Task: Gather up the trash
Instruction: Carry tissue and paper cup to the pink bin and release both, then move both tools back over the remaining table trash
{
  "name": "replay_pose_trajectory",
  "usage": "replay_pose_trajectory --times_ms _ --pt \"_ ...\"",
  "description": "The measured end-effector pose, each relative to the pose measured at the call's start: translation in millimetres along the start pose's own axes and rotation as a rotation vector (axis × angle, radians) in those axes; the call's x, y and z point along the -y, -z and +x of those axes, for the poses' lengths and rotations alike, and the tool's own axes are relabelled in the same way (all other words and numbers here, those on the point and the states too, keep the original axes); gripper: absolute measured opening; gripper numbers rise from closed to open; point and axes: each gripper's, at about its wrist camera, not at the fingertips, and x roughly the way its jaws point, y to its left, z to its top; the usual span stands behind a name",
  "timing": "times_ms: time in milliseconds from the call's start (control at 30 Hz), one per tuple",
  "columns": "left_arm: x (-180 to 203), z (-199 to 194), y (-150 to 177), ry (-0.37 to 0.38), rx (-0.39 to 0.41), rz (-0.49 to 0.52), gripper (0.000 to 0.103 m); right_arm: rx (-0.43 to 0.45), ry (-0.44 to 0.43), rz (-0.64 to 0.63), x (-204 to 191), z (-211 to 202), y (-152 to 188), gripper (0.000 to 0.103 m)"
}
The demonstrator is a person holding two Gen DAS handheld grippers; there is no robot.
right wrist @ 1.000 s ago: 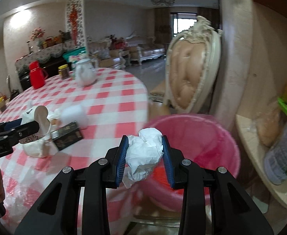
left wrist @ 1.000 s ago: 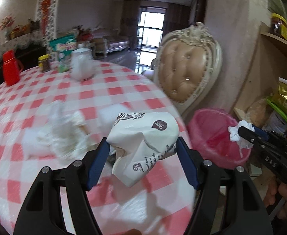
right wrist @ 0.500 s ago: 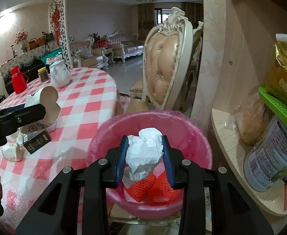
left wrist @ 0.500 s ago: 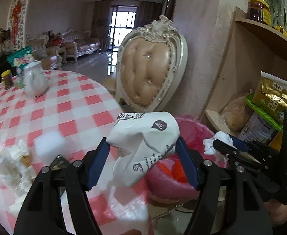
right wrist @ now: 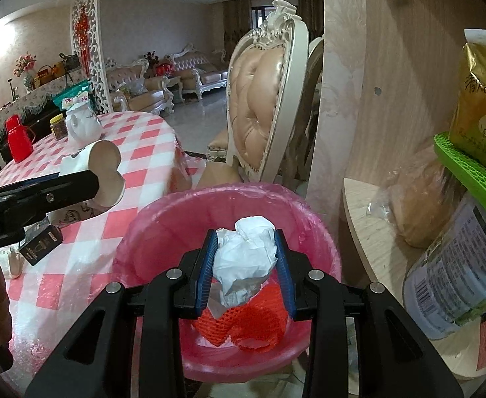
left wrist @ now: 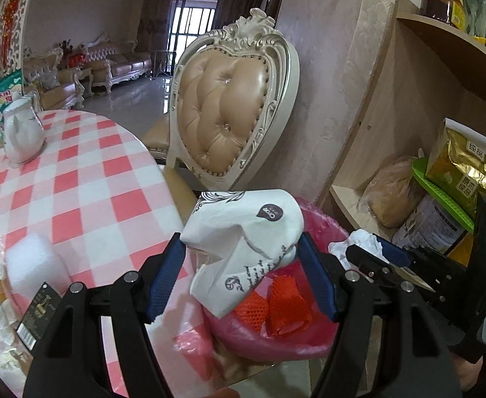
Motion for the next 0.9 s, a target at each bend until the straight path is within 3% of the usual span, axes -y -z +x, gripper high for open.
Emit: replay_pose_trajectory --times_ms 167,233,267,400,600,667,900 --pt "1.1 11.6 -5.0 0.033 -0.01 -0.012 0.069 -0.001 0.008 0.004 4.7 3.8 -3.2 0.035" --pt "1.5 16.1 -6.5 0.053 -0.017 -0.02 0.076 -0.004 0.014 0.005 5.6 5.0 -4.6 0.036" --pt "1.2 18.6 -7.2 0.06 -0.019 -0.024 0.081 -0.006 0.016 0.005 6.5 5.9 -4.7 0.037" --pt "0.7 24.7 -8.3 0.074 -0.028 -0.039 0.082 -0.014 0.022 0.015 11.9 8.5 -3.8 0.05" --pt "-8.2 20.8 -5.4 0.063 -0.024 -0.06 0.082 -0.023 0.018 0.017 12.1 11.0 -2.5 0.051" --pt "-13.7 15.5 -3.1 0.049 -0.019 -0.069 0.082 -0.02 0.016 0.02 10.7 9.9 -1.8 0.059" --pt "-35.5 -13.5 8.4 -0.012 0.015 -0.097 0.082 0.013 -0.033 0.048 3.0 -3.6 -2.5 0.07"
